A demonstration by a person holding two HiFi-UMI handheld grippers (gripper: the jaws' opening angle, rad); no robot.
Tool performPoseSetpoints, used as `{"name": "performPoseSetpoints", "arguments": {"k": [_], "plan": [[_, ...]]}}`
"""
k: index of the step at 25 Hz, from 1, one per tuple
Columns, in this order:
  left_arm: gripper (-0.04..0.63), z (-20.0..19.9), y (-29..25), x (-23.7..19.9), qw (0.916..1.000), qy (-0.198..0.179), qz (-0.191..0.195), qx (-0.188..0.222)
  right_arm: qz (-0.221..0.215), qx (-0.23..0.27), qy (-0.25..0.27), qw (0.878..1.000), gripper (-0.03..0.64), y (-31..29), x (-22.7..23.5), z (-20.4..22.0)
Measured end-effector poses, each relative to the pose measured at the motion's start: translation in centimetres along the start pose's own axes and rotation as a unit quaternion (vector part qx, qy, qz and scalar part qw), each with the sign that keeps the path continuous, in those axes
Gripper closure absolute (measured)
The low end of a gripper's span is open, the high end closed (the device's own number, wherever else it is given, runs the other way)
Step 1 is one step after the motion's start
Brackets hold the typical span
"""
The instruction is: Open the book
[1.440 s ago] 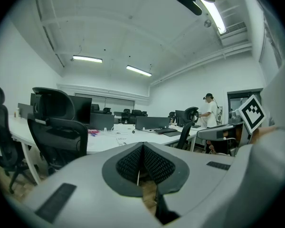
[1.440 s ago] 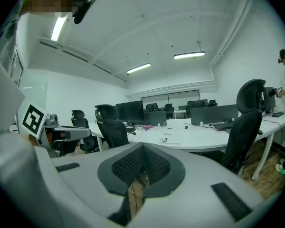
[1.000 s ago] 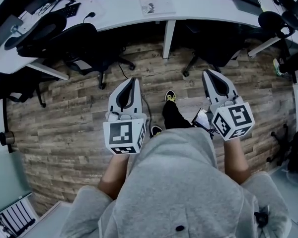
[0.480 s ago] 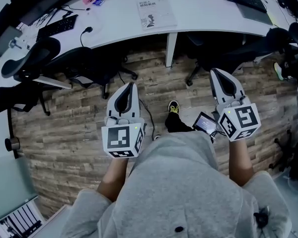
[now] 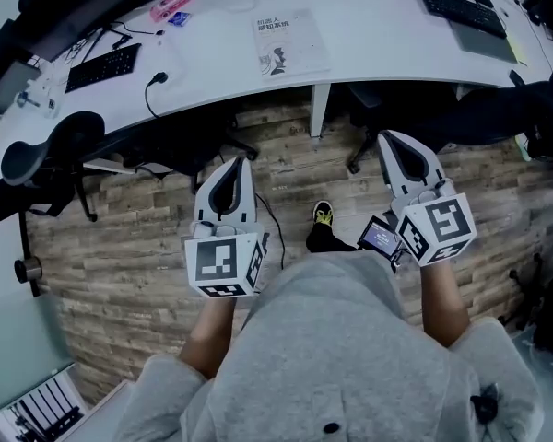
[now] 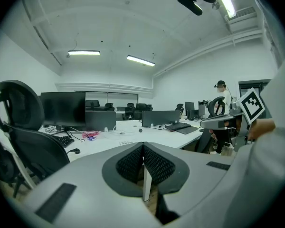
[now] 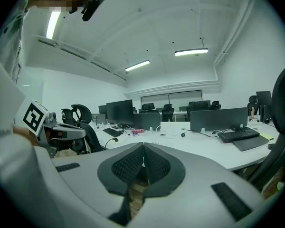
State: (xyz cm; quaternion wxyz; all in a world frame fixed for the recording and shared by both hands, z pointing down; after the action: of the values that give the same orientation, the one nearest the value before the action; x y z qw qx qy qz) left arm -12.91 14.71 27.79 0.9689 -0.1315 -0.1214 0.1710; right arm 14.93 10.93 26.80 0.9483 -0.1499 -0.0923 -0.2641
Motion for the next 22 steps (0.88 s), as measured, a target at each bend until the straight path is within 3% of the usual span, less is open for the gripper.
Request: {"name": "performPoseSetpoints", "arguments": {"k": [22], "plan": [[0.584,-3.1,-7.4,1.0,0.9994,-0.015,-0.032,-0.007,-0.037,0.008,-0.034,0.999,0.589,-4.9,7.4,-2.3]]}}
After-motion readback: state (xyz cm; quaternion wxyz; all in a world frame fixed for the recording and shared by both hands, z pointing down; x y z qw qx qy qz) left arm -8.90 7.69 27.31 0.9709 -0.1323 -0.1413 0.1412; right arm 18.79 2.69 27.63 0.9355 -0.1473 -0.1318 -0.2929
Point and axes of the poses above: the fingertips, and each gripper's own axes: y backward along the fingers, x to its right, z out of its underside, the point moved 8 cm from there along y, backward along the fingers, and after that the axes turned 12 degrees about -y, right-handed, at the moved point
